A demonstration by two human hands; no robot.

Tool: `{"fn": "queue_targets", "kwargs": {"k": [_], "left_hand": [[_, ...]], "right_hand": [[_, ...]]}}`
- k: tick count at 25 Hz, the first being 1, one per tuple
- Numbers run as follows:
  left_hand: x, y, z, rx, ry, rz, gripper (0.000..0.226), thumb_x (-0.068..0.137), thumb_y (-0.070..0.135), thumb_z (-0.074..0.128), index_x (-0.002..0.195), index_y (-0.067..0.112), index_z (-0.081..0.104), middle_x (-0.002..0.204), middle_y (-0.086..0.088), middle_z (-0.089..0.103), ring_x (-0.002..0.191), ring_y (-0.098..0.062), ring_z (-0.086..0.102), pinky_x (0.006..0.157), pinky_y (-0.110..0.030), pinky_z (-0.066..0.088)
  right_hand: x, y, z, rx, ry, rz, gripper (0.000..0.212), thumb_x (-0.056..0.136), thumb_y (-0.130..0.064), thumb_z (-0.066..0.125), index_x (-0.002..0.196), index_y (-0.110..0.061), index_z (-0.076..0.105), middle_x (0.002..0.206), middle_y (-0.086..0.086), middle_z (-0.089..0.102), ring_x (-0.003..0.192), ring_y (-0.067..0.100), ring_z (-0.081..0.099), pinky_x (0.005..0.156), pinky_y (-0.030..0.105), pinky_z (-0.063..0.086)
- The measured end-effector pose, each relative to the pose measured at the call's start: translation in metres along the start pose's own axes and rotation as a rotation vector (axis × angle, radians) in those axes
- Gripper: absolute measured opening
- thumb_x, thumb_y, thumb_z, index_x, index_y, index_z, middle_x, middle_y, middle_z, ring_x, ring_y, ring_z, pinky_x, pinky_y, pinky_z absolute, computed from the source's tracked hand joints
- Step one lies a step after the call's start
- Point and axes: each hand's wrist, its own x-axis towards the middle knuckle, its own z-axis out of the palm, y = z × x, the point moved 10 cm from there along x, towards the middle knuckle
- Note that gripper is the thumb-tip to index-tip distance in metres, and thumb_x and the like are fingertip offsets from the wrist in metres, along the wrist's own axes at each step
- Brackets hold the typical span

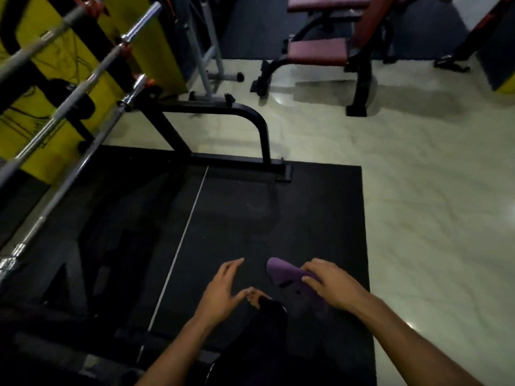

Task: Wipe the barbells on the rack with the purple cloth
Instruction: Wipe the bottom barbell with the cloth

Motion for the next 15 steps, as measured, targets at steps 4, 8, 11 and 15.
{"fn": "queue_targets", "kwargs": {"k": [4,8,11,15], "left_hand": [[0.064,0.044,-0.064,0.131,0.06,0.217,0.083,0.086,0.062,0.061,0.155,0.038,0.023,0.159,0.019,0.027,0.146,0.003,0.019,0.121,-0.024,0.012],[0.132,0.035,-0.142,0.073,0.099,0.186,0.035,0.094,0.056,0.052,0.118,0.03,0.055,0.11,0.011,0.059,0.102,-0.01,0.059,0.094,-0.04,0.049],[0.169,0.019,-0.205,0.053,0.154,0.148,0.024,0.097,0.052,0.048,0.11,0.032,0.049,0.103,0.013,0.05,0.095,-0.012,0.058,0.081,-0.041,0.051],[0.213,-0.012,-0.263,-0.037,0.161,0.152,0.017,0.098,0.042,0.051,0.111,0.032,0.046,0.107,0.013,0.049,0.1,-0.012,0.056,0.086,-0.04,0.05]], "right_hand": [[0.102,-0.078,-0.036,-0.095,-0.16,-0.205,0.022,0.103,-0.038,0.05,0.121,-0.034,0.06,0.114,-0.014,0.06,0.104,0.003,0.058,0.092,0.027,0.049],[0.195,-0.139,-0.089,0.009,-0.068,-0.3,0.019,0.1,-0.035,0.056,0.119,-0.036,0.062,0.114,-0.018,0.064,0.104,-0.003,0.059,0.087,0.015,0.045],[0.252,-0.15,-0.121,0.261,0.084,-0.215,0.034,0.09,-0.037,0.072,0.12,-0.04,0.056,0.108,-0.017,0.065,0.099,-0.004,0.062,0.088,0.02,0.049],[0.321,-0.165,-0.115,0.275,-0.017,-0.213,0.071,0.075,-0.041,0.085,0.133,-0.043,0.044,0.127,-0.028,0.051,0.115,-0.012,0.052,0.094,0.01,0.042]]}}
